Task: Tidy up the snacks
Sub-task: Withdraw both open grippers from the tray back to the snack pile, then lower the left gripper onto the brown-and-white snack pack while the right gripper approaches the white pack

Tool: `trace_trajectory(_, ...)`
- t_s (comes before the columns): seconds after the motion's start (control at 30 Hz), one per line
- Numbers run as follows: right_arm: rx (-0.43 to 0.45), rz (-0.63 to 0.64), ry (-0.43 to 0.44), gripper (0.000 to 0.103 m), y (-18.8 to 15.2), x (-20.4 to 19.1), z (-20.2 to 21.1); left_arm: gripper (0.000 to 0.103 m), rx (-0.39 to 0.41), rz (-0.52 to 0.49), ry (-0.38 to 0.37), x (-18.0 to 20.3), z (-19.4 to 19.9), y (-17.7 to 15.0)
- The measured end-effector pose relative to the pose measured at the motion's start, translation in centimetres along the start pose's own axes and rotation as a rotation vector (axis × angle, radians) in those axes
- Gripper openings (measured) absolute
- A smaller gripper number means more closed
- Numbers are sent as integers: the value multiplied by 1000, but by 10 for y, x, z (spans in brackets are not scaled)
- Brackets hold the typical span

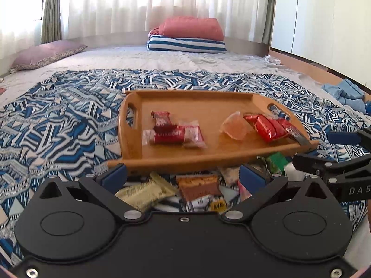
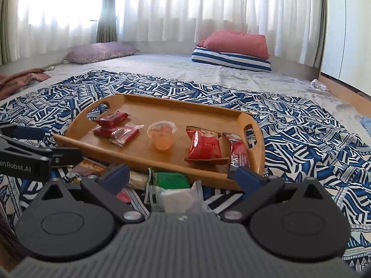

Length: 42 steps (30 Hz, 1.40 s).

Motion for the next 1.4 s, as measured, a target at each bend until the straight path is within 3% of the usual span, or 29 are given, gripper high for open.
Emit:
trace_trajectory(0.33,-32,39,-5,103,-20,-4,0,102,-26,-7,-11,0,9,-19)
trace_trajectory(0.6,-54,31,-17,103,-30,-2,-8,74,-67,-11,19,-1,3,-29)
trace_trajectory(0.93,-77,26,-28,103,-38,-3,-19,45,-92,-15,-53,16,-5,-34)
trace_trajectory(1.13,-78,1,-10,103,-38,-4,-22,45,-93,10,-56,20,-13,-34)
trace_trajectory(1.27,-87,4,-6,102,-38,-5,-26,50,-89,60,-46,18,-19,-34)
trace_trajectory(1.4,-97,1,-1,100,-40,-6,-30,55,-79,48,-38,19,-25,-35)
Point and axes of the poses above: each gripper's, at about its wrist camera, not at the fingertips, and z roughly against the way its jaws point, x to its right, y to its top, the point moved 6 cm from there along -z, roughly the way its jaws point, and after that the axes turned 12 degrees about x, right-handed, at the moved point
